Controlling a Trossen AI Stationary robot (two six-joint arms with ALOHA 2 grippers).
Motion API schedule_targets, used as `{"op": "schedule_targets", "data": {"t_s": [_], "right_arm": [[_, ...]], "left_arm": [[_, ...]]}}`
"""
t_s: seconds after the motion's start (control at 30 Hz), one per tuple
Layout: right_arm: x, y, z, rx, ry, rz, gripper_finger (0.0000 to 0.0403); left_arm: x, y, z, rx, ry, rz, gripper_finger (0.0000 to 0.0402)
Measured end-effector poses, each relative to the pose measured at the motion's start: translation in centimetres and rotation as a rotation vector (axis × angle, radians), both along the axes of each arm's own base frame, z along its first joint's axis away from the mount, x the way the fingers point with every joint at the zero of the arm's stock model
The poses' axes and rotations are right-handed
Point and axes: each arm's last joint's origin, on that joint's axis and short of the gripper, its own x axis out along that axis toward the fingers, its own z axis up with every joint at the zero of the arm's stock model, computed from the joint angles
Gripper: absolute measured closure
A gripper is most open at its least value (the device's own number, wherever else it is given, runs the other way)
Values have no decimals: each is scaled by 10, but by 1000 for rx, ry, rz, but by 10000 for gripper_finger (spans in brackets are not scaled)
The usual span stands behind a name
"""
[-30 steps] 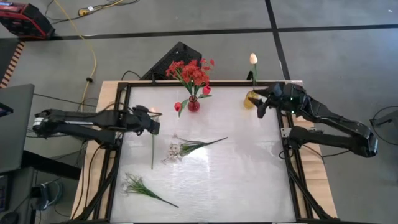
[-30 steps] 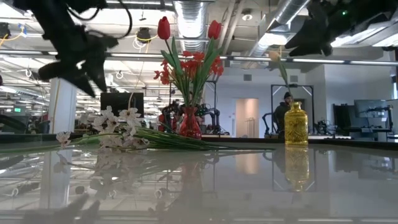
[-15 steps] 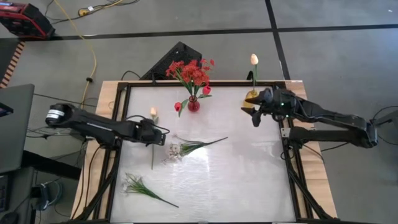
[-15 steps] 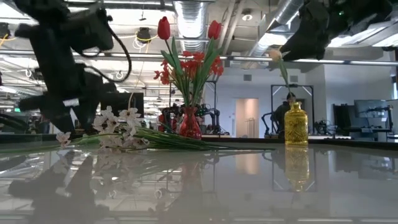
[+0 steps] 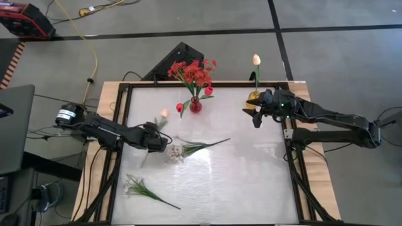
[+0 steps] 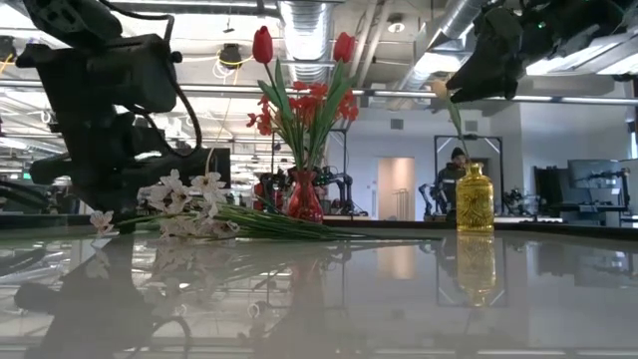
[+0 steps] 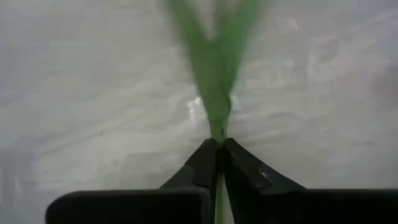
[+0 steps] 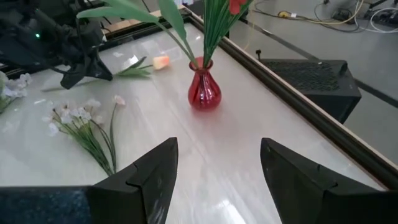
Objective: Sort flowers into vase by color
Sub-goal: Put the white flower into the yellow vase
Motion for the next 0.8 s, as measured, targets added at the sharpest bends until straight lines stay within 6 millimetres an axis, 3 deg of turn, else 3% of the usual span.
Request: {"op": "schedule_targets", "data": {"t_s": [0.2,0.57,0.8], "right_arm": [[-4,2,4,-9,-22,0,148],[-1,0,13,-66,-111,9,148],[1,0,35,-173,-229,31,148]], "left_arm": [[-8,0,20,54,-87,33,400],[-32,13,107,436,-530,75,401],[-49,17,151,575,-789,48,401]]}}
